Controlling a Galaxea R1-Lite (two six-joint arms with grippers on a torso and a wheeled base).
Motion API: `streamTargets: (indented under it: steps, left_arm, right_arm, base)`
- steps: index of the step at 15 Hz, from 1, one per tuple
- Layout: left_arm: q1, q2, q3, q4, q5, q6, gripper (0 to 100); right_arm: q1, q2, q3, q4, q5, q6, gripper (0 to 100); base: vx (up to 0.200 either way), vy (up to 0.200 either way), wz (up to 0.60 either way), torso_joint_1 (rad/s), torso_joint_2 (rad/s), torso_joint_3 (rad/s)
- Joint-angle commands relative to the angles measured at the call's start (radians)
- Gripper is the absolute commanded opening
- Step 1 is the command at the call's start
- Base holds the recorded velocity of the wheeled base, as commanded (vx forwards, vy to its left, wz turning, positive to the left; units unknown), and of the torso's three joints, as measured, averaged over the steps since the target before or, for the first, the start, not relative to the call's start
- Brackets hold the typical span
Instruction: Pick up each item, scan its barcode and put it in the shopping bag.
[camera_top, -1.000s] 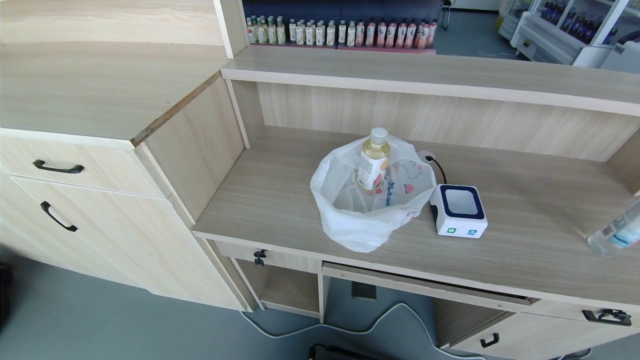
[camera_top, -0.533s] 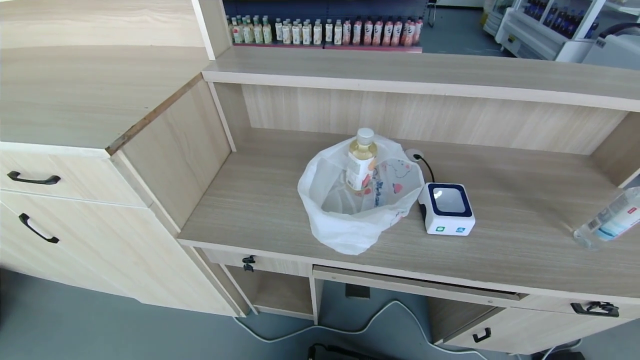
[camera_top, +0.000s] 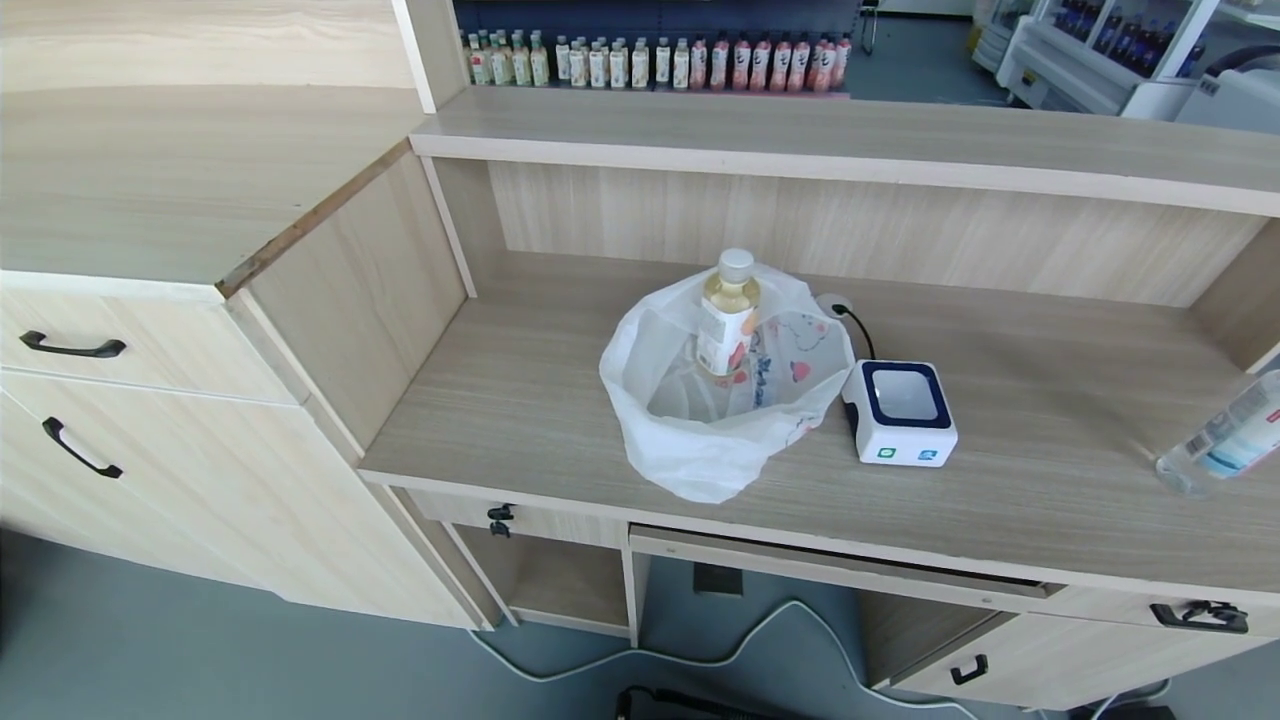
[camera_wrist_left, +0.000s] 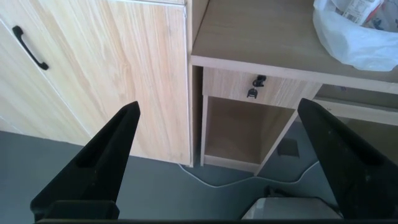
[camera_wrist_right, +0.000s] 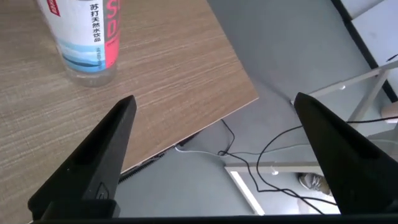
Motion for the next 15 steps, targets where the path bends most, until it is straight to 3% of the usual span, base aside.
streamTargets:
  steps: [1, 2, 4, 5, 6, 11, 15]
  left_arm:
    - [0.000, 0.000, 0.000, -0.001, 0.000, -0.001, 100]
    - [0.000, 0.000, 0.000, -0.001, 0.000, -0.001, 100]
    - [0.000, 0.000, 0.000, -0.001, 0.000, -0.001, 100]
    - [0.000, 0.000, 0.000, -0.001, 0.000, -0.001, 100]
    - [0.000, 0.000, 0.000, -0.001, 0.000, -0.001, 100]
    - [0.000, 0.000, 0.000, -0.001, 0.000, -0.001, 100]
    - [0.000, 0.000, 0.000, -0.001, 0.000, -0.001, 100]
  right_arm:
    - [-0.018, 0.076, -0.006, -0.012, 0.038, 0.000, 100]
    - [-0.018, 0.088, -0.009, -0.029, 0.074, 0.001, 100]
    - [-0.018, 0.125, -0.046, -0.084, 0.338, 0.003, 100]
    - [-0.018, 0.130, -0.067, -0.091, 0.437, 0.000, 100]
    - [-0.012, 0.130, -0.078, -0.091, 0.474, -0.003, 100]
    - [-0.045, 0.185, -0.090, -0.120, 0.469, -0.149, 100]
    - [-0.061, 0.236, -0.102, -0.166, 0.423, -0.131, 100]
  base:
    - [0.000, 0.000, 0.00, 0.000, 0.00, 0.000]
    - [0.000, 0.000, 0.00, 0.000, 0.00, 0.000]
    - [0.000, 0.000, 0.00, 0.000, 0.00, 0.000]
    - [0.000, 0.000, 0.00, 0.000, 0.00, 0.000]
    - [0.000, 0.000, 0.00, 0.000, 0.00, 0.000]
    - [0.000, 0.000, 0.00, 0.000, 0.00, 0.000]
    - [0.000, 0.000, 0.00, 0.000, 0.00, 0.000]
